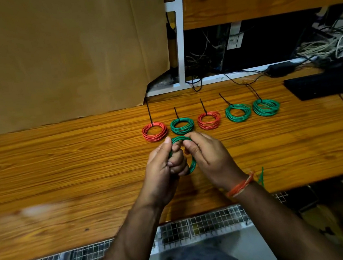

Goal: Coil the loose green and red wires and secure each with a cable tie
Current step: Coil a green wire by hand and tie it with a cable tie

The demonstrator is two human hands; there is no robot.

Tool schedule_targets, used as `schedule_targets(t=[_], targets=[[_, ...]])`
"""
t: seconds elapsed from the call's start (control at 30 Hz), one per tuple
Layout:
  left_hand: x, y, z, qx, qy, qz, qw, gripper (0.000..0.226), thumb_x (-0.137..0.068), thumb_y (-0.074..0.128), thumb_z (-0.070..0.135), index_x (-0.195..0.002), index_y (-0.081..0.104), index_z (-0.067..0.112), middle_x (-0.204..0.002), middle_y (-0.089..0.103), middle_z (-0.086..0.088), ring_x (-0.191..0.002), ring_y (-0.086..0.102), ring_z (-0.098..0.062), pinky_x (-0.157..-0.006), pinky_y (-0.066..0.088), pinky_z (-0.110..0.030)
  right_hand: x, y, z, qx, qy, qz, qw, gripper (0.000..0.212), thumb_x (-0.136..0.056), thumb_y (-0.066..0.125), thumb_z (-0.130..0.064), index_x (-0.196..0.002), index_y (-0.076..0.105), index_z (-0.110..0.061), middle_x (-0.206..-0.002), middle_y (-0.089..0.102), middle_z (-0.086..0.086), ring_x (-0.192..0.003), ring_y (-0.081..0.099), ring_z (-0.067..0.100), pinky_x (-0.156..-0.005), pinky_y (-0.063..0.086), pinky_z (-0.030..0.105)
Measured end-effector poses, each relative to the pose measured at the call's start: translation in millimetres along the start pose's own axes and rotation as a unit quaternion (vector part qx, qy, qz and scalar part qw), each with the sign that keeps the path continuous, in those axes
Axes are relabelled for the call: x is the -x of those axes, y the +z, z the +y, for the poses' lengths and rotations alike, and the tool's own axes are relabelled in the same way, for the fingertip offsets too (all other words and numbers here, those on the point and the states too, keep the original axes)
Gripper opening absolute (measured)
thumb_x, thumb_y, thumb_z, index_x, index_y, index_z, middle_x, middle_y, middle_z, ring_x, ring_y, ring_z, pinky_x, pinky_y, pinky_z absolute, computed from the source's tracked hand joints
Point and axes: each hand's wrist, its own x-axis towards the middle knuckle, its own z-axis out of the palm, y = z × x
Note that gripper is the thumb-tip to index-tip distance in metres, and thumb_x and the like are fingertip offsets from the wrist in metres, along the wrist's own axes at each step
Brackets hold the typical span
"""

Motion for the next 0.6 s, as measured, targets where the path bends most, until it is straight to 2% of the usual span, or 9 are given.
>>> schedule_targets(t=[0.07,0.13,0.2,0.33,0.5,0.6], targets=[[0,3,1,-0.008,-0.009,0.013,1.000,0.032,-0.105,0.039,0.036,-0.085,0.049,0.013,-0.051,0.028,0.008,-0.042,0.022,-0.006,-0.048,0.026,-0.023,-2,0,2,0.060,-0.012,0.014,0.998,0.034,-0.107,0.038,-0.036,-0.092,0.057,-0.013,-0.081,0.054,-0.002,-0.074,0.051,0.018,-0.063,0.038,0.036],[0,6,4,-0.004,-0.022,0.016,1.000,0.038,-0.104,0.038,0.040,-0.085,0.053,0.011,-0.049,0.032,0.007,-0.041,0.027,-0.008,-0.053,0.028,-0.027,-6,-3,2,0.085,-0.026,0.039,0.995,0.037,-0.106,0.035,-0.037,-0.090,0.056,-0.010,-0.080,0.054,0.001,-0.073,0.049,0.020,-0.062,0.029,0.032],[-3,7,8,0.023,-0.045,0.006,0.999,0.050,-0.105,0.031,0.045,-0.085,0.057,0.008,-0.046,0.034,0.005,-0.041,0.030,-0.010,-0.055,0.029,-0.030,-10,-6,0,0.091,-0.041,0.053,0.994,0.036,-0.105,0.037,-0.033,-0.090,0.057,-0.008,-0.080,0.055,0.003,-0.073,0.049,0.021,-0.063,0.026,0.030],[-5,7,15,0.053,-0.065,-0.055,0.995,0.055,-0.107,0.026,0.041,-0.087,0.061,0.003,-0.043,0.031,0.007,-0.039,0.025,-0.008,-0.052,0.035,-0.026,-15,-8,-1,0.102,-0.070,0.066,0.990,0.032,-0.106,0.040,-0.027,-0.091,0.058,-0.005,-0.083,0.057,0.006,-0.077,0.052,0.024,-0.064,0.036,0.035],[-4,3,15,0.068,-0.077,-0.059,0.993,0.050,-0.104,0.033,0.045,-0.070,0.057,0.016,-0.043,0.028,0.012,-0.042,0.013,-0.010,-0.049,0.018,-0.027,-12,-2,2,0.094,-0.073,0.065,0.991,0.035,-0.107,0.038,-0.030,-0.090,0.057,-0.006,-0.081,0.056,0.005,-0.076,0.051,0.023,-0.064,0.037,0.037],[-4,3,12,0.110,-0.080,-0.071,0.988,0.048,-0.104,0.032,0.043,-0.073,0.057,0.016,-0.048,0.023,0.013,-0.043,0.015,-0.008,-0.049,0.021,-0.026,-11,-2,1,0.061,-0.056,0.064,0.995,0.036,-0.107,0.038,-0.032,-0.089,0.058,-0.007,-0.080,0.055,0.004,-0.075,0.050,0.021,-0.063,0.038,0.039]])
